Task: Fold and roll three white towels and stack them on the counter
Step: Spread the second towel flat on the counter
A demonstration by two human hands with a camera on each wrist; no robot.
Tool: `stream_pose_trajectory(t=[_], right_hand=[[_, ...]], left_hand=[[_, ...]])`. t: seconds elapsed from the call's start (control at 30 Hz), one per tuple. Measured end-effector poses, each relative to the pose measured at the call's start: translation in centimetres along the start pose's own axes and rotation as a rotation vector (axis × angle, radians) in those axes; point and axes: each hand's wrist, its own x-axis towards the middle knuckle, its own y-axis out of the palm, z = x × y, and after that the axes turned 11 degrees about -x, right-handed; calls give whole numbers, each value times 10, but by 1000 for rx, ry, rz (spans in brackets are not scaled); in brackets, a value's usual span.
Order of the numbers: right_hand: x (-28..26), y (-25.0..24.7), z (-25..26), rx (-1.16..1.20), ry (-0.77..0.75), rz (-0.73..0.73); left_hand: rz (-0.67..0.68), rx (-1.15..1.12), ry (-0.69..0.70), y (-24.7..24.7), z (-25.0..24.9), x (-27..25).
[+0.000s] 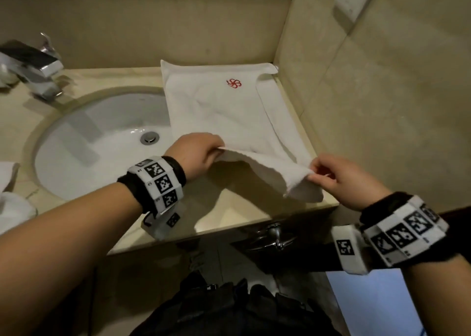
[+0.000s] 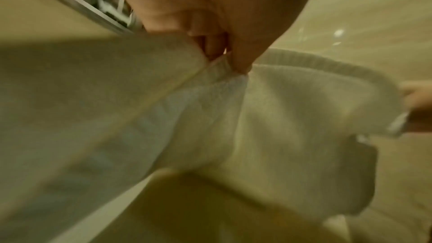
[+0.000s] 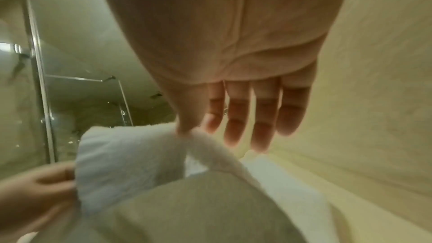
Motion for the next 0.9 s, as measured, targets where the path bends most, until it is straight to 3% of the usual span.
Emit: stream_pose_trajectory(t=[0.03, 0.1, 0.2, 0.33, 0.4, 0.53, 0.6, 0.7, 0.77, 0.83, 0.9], right_hand=[[-3, -1, 1, 9, 66, -71], [-4, 3, 21, 51, 45, -196], [6, 18, 69, 44, -59, -216], [29, 7, 77, -45, 48, -240], [27, -6, 64, -32, -1, -229], [10, -20, 61, 104, -98, -344], [2, -24, 58, 115, -143, -337], [-13, -20, 38, -24, -164, -185], [-23, -5, 17, -206, -76, 69], [-31, 19, 4, -342, 1, 369], [-35, 43, -4, -307, 86, 518]], left_hand=[[-30, -11, 41, -7, -10, 2], [-76, 1, 124, -16, -34, 7], [-52, 74, 154, -22, -66, 18], [20, 60, 94, -36, -78, 16], [111, 2, 59, -37, -69, 6], [401, 77, -79, -10, -47, -12], [442, 43, -184, -4, -35, -19], [372, -93, -253, -18, -14, -33], [388, -178, -271, -31, -4, -49], [513, -214, -286, -30, 1, -67], [692, -209, -350, -16, 2, -81]])
